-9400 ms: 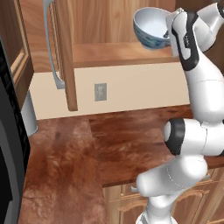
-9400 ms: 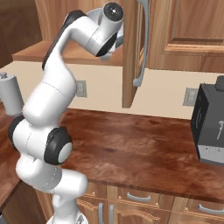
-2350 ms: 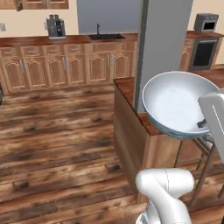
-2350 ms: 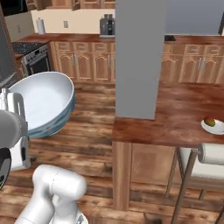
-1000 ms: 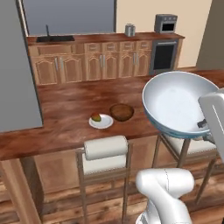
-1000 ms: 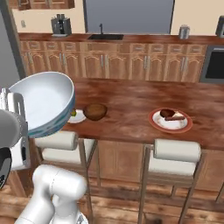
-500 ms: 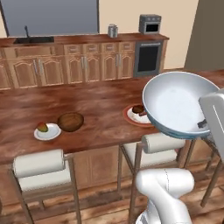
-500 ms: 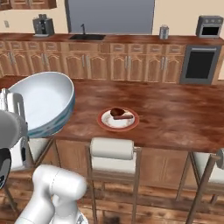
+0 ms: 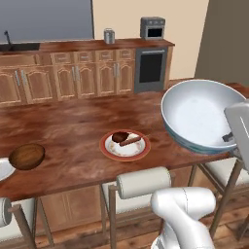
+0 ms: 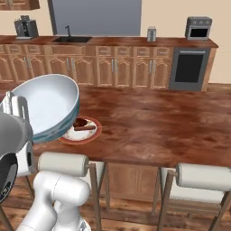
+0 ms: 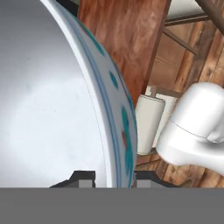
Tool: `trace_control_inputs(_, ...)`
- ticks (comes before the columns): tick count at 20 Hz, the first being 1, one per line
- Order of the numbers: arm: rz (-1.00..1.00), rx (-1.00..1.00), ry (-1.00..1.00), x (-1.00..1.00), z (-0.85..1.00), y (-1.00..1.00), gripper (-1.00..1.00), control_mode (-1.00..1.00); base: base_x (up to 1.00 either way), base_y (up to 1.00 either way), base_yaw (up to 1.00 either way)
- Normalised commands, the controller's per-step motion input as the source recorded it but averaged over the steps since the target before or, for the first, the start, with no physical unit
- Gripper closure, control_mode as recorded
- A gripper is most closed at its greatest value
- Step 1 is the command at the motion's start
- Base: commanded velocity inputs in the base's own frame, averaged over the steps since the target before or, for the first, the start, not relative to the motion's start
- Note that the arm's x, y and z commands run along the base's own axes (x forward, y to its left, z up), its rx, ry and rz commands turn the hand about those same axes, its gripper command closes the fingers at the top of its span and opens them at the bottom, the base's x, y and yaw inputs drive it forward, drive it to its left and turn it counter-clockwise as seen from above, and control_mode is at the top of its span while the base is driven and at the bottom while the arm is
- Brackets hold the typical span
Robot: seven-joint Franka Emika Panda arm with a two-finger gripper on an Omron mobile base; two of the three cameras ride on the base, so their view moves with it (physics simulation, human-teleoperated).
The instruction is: Take the smaller bowl and place it next to the appetizer plate on the dining counter , and place the larger bowl next to the plate with cooked food.
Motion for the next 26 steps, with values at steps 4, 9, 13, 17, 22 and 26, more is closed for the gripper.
trace_control_inputs(4,0.0,0.0,0.0,0.0,0.0,0.0,1.0,1.0,0.61,0.54,-0.02)
trace_control_inputs(9,0.0,0.0,0.0,0.0,0.0,0.0,1.0,1.0,0.84,0.06,0.09)
trace_control_inputs(13,0.0,0.0,0.0,0.0,0.0,0.0,1.0,1.0,0.87,-0.02,0.22)
trace_control_inputs(17,0.16,0.06,0.09,0.88,-0.18,-0.17,1.0,-1.0,0.0,0.0,0.0)
trace_control_inputs(22,0.03,0.01,0.09,0.89,-0.35,-0.44,1.0,-1.0,0.0,0.0,0.0)
trace_control_inputs(26,0.04,0.02,0.0,0.58,-0.42,-0.78,1.0,-1.0,0.0,0.0,0.0)
